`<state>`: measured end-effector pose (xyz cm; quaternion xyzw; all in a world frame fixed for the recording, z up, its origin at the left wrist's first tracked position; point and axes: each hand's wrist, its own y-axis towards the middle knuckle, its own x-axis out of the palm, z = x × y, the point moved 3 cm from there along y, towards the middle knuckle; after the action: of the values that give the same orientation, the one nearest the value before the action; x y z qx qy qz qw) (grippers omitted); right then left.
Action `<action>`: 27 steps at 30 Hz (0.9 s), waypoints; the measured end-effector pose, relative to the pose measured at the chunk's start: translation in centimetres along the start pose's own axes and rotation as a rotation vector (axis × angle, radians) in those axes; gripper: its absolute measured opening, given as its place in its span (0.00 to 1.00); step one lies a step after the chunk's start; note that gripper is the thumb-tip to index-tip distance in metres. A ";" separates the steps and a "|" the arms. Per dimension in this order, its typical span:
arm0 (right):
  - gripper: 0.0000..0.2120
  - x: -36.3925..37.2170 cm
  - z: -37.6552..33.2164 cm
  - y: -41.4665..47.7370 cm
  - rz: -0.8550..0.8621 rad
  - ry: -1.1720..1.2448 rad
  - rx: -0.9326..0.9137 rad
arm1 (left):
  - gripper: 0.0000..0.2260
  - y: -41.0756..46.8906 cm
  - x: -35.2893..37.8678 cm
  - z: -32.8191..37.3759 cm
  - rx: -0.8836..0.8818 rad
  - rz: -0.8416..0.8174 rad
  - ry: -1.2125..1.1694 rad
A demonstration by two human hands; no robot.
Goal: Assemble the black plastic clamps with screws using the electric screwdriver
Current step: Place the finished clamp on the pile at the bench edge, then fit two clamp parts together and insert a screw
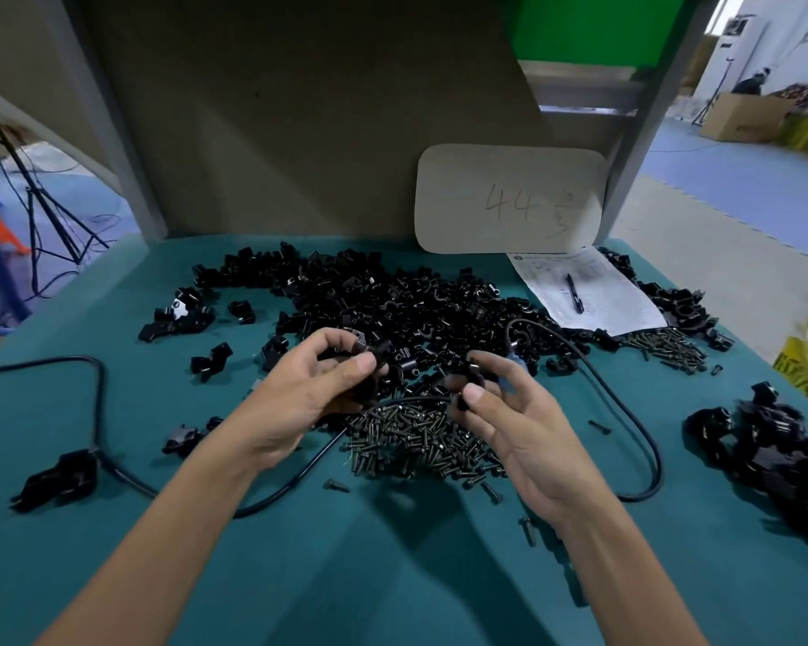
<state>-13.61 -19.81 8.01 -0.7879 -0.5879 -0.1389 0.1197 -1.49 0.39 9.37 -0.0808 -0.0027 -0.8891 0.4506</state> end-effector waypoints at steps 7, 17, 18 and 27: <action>0.19 2.4 -1.0 0.4 -0.082 -0.238 -0.136 | 0.09 -1.2 2.6 0.9 0.191 -0.017 0.328; 0.19 2.6 -1.5 0.2 -0.117 -0.336 -0.227 | 0.06 -1.6 3.0 0.0 0.079 -0.002 0.379; 0.18 2.7 -1.5 0.2 -0.133 -0.359 -0.234 | 0.09 -1.8 3.1 0.1 0.095 -0.036 0.372; 0.13 3.3 -1.3 0.0 -0.164 -0.262 -0.209 | 0.16 -2.6 3.8 1.4 0.272 0.012 0.473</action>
<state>-12.86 -17.31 10.42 -0.7567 -0.6432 -0.1046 -0.0521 -5.56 -1.04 11.48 0.1905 -0.0163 -0.8721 0.4505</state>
